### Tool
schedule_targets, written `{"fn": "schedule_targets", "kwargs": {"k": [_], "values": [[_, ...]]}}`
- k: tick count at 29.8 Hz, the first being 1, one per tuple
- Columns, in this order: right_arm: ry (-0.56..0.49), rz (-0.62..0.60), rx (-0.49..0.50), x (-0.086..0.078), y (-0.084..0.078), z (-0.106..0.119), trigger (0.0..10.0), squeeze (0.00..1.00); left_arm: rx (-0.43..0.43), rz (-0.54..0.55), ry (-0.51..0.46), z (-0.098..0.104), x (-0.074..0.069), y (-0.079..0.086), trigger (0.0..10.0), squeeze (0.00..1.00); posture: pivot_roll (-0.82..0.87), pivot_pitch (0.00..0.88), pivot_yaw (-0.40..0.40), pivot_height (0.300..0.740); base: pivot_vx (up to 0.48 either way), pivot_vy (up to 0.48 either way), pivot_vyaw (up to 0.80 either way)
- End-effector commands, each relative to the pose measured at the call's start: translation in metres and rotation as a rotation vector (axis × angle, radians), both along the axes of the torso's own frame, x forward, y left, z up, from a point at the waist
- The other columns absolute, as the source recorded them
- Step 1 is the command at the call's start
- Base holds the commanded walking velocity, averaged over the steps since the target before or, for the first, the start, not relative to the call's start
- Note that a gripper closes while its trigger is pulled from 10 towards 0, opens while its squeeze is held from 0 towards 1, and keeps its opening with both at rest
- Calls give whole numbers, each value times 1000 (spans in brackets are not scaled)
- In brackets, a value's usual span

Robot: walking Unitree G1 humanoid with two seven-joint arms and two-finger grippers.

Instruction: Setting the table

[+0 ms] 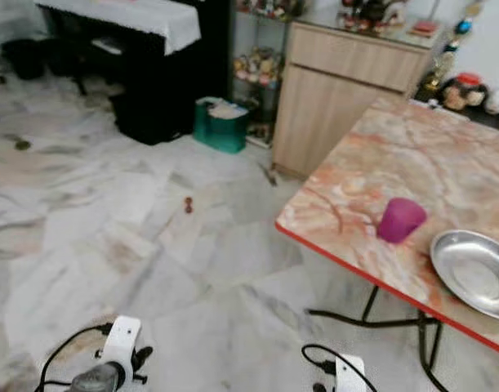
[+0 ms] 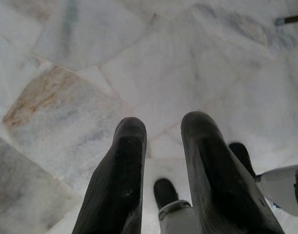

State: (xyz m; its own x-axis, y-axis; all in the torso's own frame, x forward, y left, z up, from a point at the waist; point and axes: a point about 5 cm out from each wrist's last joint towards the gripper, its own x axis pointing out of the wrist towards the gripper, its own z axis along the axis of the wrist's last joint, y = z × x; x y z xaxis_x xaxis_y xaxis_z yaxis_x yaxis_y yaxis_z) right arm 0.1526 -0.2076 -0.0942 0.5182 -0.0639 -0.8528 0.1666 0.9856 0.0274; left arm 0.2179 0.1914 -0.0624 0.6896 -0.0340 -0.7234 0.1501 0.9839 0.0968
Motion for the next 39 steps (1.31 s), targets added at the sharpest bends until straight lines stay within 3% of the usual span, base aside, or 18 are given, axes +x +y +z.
{"fn": "schedule_targets", "kwargs": {"k": [1,7,9,13,39], "values": [[-5,-2,-11,1,-2,1,10000,0,2,-15,-4,1,2,-2,10000,0,83,0,-59,740,0,0,-663],[-5,-7,-15,1,-2,1,10000,0,24,-49,-12,2,4,-3,10000,0,83,0,-59,740,0,-320,-661],[-4,-8,-15,0,-2,0,10000,0,-1,-14,-11,2,3,-3,10000,0,81,0,-56,740,0,0,-656],[-4,-10,-16,0,-1,0,10000,0,19,-56,-10,2,3,-4,10000,0,80,0,-50,740,0,0,-656],[-7,-28,3,-2,2,-1,10000,0,13,-61,-9,3,6,-4,10000,0,82,0,-41,740,0,0,-582]]}}
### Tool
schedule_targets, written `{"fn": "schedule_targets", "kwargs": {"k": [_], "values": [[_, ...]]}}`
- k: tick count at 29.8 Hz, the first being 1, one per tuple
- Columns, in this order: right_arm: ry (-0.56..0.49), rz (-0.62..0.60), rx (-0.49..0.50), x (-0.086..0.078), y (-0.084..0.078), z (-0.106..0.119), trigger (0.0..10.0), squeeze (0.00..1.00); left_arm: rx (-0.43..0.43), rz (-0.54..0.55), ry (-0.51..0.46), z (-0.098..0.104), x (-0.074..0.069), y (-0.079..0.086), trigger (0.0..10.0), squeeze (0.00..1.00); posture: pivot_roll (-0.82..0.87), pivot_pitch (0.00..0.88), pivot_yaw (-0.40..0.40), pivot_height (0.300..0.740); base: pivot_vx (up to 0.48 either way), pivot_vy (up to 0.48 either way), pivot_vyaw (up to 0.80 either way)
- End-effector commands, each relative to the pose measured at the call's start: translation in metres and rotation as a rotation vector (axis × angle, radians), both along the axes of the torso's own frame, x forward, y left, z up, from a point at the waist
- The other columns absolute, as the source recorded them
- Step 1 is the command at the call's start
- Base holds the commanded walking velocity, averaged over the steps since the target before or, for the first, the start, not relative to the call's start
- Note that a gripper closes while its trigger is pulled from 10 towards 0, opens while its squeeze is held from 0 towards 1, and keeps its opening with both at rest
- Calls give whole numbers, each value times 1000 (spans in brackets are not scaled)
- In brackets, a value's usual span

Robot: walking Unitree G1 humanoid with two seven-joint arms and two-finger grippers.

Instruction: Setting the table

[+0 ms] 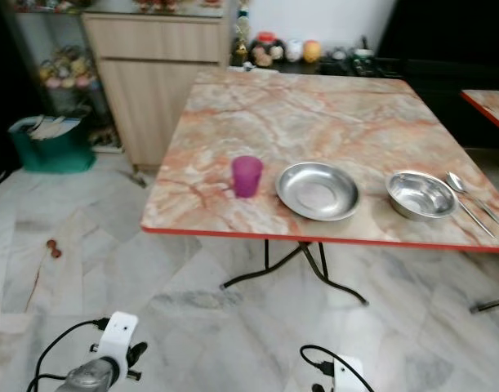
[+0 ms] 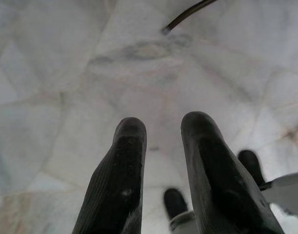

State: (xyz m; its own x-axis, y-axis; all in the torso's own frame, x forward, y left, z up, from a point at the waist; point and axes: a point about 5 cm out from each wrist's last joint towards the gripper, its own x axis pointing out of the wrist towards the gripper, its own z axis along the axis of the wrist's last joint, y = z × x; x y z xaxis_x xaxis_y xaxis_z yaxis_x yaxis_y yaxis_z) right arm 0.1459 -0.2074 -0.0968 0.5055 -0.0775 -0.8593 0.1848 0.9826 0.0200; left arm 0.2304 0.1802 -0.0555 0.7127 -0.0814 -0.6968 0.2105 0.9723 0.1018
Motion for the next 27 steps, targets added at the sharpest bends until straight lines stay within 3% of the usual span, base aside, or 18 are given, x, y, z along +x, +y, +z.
{"fn": "schedule_targets", "kwargs": {"k": [1,15,27], "values": [[-21,-4,6,5,1,2,10000,0,6,11,27,-4,-7,6,10000,0,84,0,-43,740,0,0,0],[-26,-12,2,5,-1,2,10000,0,-8,28,10,-2,-3,3,10000,0,82,0,-48,740,0,0,0],[-22,1,-4,6,-1,3,10000,0,1,23,4,-1,-3,3,10000,0,85,0,-49,740,0,-352,0]]}}
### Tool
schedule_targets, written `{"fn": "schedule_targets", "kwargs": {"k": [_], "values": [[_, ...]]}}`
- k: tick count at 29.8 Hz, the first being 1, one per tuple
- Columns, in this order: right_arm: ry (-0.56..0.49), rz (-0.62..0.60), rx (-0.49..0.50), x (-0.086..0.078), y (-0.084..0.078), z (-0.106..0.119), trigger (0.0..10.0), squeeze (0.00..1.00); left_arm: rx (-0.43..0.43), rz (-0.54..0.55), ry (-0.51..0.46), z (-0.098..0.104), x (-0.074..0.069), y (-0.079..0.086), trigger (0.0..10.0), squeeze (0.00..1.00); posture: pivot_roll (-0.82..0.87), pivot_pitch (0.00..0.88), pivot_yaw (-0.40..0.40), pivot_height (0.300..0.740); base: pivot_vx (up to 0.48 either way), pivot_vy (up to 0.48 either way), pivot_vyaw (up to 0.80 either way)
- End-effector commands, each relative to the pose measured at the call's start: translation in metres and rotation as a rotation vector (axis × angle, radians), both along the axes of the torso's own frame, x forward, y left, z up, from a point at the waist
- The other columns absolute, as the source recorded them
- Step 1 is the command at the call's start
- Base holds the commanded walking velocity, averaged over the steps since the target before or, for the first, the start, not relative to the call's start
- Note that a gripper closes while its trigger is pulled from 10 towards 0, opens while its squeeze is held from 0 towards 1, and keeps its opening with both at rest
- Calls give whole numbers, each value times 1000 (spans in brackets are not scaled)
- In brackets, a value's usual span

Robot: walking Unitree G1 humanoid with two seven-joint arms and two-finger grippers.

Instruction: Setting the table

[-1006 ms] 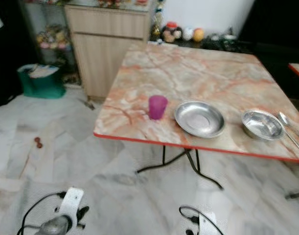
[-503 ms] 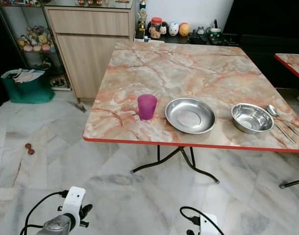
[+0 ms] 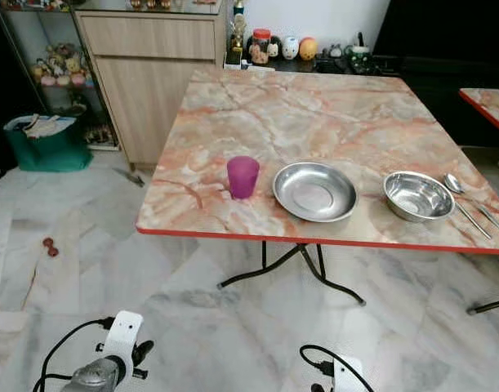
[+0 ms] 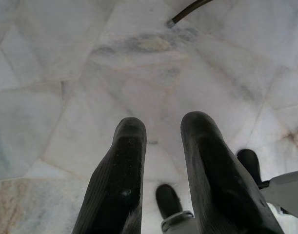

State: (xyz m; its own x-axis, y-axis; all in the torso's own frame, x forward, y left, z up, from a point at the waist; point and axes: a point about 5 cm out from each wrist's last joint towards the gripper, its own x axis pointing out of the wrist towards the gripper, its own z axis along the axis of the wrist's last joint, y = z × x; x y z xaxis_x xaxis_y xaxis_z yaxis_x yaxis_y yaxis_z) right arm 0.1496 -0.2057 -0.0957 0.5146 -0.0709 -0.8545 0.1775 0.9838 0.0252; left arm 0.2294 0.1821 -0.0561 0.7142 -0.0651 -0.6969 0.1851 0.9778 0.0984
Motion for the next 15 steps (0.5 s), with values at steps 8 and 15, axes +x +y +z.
{"fn": "schedule_targets", "kwargs": {"k": [8,15], "values": [[-13,-2,-10,3,-3,2,10000,0,7,3,9,-2,-3,3,10000,0,83,0,-51,740,0,-368,0],[-13,3,-13,3,-4,2,10000,0,8,-3,14,-3,-5,3,10000,0,83,0,-53,740,0,-368,0]]}}
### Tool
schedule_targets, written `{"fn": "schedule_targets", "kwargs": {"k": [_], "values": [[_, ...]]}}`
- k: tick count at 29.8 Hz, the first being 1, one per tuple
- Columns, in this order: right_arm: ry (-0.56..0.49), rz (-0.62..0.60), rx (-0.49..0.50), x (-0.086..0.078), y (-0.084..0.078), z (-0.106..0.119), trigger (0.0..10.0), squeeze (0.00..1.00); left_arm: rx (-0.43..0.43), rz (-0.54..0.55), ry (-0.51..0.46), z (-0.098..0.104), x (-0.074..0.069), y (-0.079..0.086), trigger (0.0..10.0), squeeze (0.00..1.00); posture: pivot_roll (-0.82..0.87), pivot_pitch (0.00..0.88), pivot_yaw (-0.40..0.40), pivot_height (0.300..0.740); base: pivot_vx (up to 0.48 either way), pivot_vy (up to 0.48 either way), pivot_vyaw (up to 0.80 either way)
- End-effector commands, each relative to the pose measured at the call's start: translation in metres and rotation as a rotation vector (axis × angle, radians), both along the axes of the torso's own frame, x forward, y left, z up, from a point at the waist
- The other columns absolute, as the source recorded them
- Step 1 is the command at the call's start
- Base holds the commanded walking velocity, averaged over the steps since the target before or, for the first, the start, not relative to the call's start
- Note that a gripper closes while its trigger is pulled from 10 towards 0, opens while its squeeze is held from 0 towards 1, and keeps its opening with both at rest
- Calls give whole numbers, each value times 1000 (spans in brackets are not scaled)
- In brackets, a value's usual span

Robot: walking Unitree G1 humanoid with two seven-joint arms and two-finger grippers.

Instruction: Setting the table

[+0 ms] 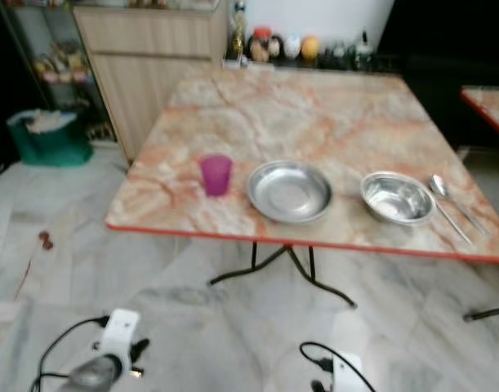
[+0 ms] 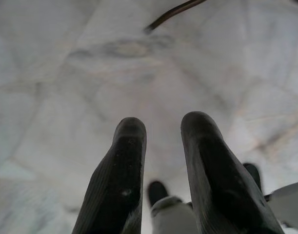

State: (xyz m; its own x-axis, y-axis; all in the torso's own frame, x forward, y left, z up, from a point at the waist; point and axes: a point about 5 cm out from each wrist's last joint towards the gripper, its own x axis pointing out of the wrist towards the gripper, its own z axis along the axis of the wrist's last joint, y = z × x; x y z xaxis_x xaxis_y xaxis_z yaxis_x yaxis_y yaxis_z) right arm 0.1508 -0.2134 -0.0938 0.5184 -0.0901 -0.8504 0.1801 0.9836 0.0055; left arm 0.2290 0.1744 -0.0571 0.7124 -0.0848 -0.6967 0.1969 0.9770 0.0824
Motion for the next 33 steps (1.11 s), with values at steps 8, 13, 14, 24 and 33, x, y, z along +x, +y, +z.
{"fn": "schedule_targets", "kwargs": {"k": [8,13,14,24,33], "values": [[-9,6,7,2,4,0,10000,0,19,-6,9,-1,-3,8,10000,0,86,0,-55,740,0,-175,0],[-8,9,7,1,4,0,10000,0,13,-19,-21,3,3,6,10000,0,87,0,-54,740,0,0,0],[-7,10,7,1,4,0,10000,0,14,-25,-29,4,5,6,10000,0,87,0,-54,740,0,0,0],[-4,15,8,-1,4,-1,10000,0,-4,-65,-136,17,17,5,10000,0,91,0,-49,740,0,0,0],[0,21,7,-2,4,-1,10000,0,-45,-133,-343,39,28,6,10000,0,100,0,-45,740,0,0,0]]}}
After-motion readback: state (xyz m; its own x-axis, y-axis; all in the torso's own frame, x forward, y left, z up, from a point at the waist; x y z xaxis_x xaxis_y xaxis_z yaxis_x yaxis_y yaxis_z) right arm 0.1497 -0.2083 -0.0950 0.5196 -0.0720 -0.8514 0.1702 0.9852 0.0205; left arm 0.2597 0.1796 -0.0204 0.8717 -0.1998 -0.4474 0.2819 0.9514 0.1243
